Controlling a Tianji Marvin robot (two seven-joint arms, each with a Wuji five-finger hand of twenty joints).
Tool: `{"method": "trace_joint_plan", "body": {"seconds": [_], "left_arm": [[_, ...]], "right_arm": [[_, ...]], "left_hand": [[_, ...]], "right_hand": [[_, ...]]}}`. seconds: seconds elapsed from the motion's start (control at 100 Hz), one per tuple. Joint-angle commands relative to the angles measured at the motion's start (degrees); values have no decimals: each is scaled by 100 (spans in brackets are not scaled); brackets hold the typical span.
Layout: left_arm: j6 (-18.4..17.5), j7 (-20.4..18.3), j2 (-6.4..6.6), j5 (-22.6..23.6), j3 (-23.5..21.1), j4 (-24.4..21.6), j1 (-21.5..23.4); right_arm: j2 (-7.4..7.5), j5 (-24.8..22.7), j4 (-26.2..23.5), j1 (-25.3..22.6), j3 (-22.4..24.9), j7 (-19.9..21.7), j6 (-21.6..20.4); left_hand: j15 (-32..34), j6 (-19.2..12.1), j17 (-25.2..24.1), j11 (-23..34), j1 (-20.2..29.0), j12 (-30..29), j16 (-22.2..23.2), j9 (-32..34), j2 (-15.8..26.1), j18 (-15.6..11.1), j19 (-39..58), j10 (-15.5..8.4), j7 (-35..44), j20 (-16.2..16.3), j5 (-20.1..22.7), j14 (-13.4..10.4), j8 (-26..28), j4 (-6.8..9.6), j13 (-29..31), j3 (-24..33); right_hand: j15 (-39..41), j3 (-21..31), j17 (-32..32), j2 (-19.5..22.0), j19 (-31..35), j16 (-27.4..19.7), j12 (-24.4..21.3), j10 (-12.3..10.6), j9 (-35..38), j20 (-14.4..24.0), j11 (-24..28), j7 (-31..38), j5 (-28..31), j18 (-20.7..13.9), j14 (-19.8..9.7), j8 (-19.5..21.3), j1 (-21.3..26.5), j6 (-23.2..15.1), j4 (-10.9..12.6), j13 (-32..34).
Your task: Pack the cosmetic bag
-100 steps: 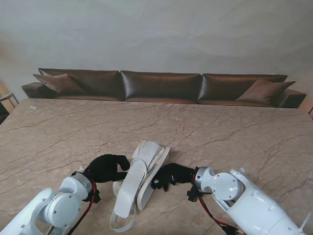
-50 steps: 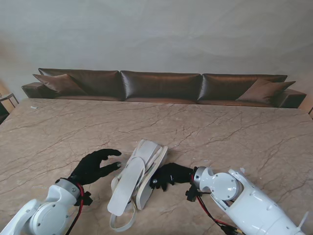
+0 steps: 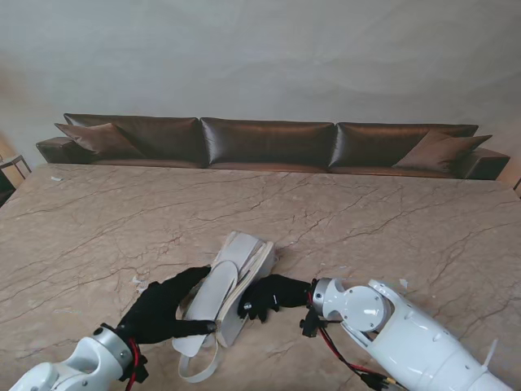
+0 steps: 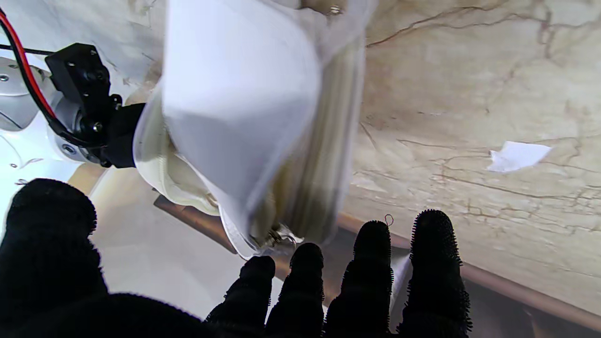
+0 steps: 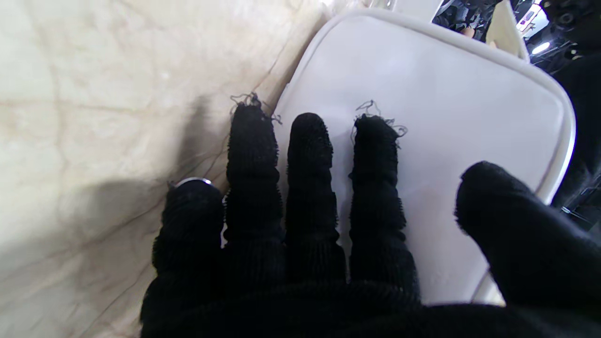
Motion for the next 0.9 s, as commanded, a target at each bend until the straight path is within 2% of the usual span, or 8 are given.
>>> {"method": "trace_joint_plan", "body": {"seconds": [0.0,0.36,0.66,0.71,0.73,0.76,0.78,0.89], "left_arm": [[-29,-44,-56,-3,83,40,37],[141,358,-52,770,510,210,-344],[845,910,-60,1556,1020,634,-842],[946,983,-62,1629,1085,722,-914],[974,1028,-65,1641,1107,756,-937],[1011,1120,-75,1631,1139,811,-963],[1038,1210,-85,1614,1164,851,-977],[1122,1643,-132,1591,1291,1064,-1079]], "right_arm": [[-143,56,57,72,-116,-30,-70],[-481,463,684,604,-757,-327,-362],[-577,476,941,873,-1074,-361,-579],[-569,453,943,884,-1084,-356,-591],[-563,440,938,884,-1083,-353,-590],[-555,423,928,882,-1077,-348,-584],[-550,415,924,879,-1071,-345,-581],[-539,418,920,856,-1038,-334,-572]], "left_hand": [[70,-294,6,-21,-5,-20,11,-142,-279,97,-56,-72,-187,43,-59,7,63,284,101,5],[98,-666,-149,-396,412,654,438,-323,-844,-310,-236,-694,-197,319,-65,-437,171,535,207,270],[1787,-111,765,-900,2516,760,2162,-583,-1402,-844,505,-32,-301,290,-69,-797,-140,828,1539,626],[2259,-54,851,-1021,2660,423,2380,-616,-1397,-829,592,180,-332,335,-58,-902,-691,1672,1617,832],[2400,-25,910,-1044,1963,305,2397,-627,-1646,-855,611,260,-349,327,-56,-958,-833,2177,1673,2409],[2538,15,952,-1060,1333,166,2371,-644,-1845,-856,634,325,-359,302,-56,-1004,-1006,143,1703,4697],[2649,58,989,-1077,1269,118,2401,-652,-1874,-861,651,369,-381,296,-60,-1044,-1047,-457,1746,5147],[3207,578,1232,-845,1433,511,2548,-445,-1949,-886,714,570,-407,227,-56,-1247,-1085,-834,2172,5578]], "right_hand": [[101,-39,-54,142,125,78,15,-103,-198,79,10,-359,-490,18,99,-100,189,-54,-22,-66],[316,285,-148,318,129,217,119,-174,-515,136,137,-573,-1267,-5,76,-267,379,-147,11,-189],[318,275,-191,284,90,226,141,-191,-568,137,162,-451,-1258,-13,58,-290,324,-188,0,-242],[314,268,-192,282,88,224,140,-193,-573,138,158,-442,-1249,-13,53,-292,318,-189,0,-247],[312,265,-192,280,88,223,140,-196,-575,138,156,-440,-1249,-14,48,-294,317,-192,-1,-249],[306,257,-198,272,83,221,139,-199,-578,138,154,-439,-1256,-16,45,-297,315,-198,-2,-254],[303,253,-199,265,80,220,139,-200,-578,137,153,-437,-1259,-17,43,-299,318,-207,-2,-256],[302,237,-199,219,76,221,139,-200,-571,139,150,-411,-1229,-18,64,-303,323,-263,-10,-254]]}}
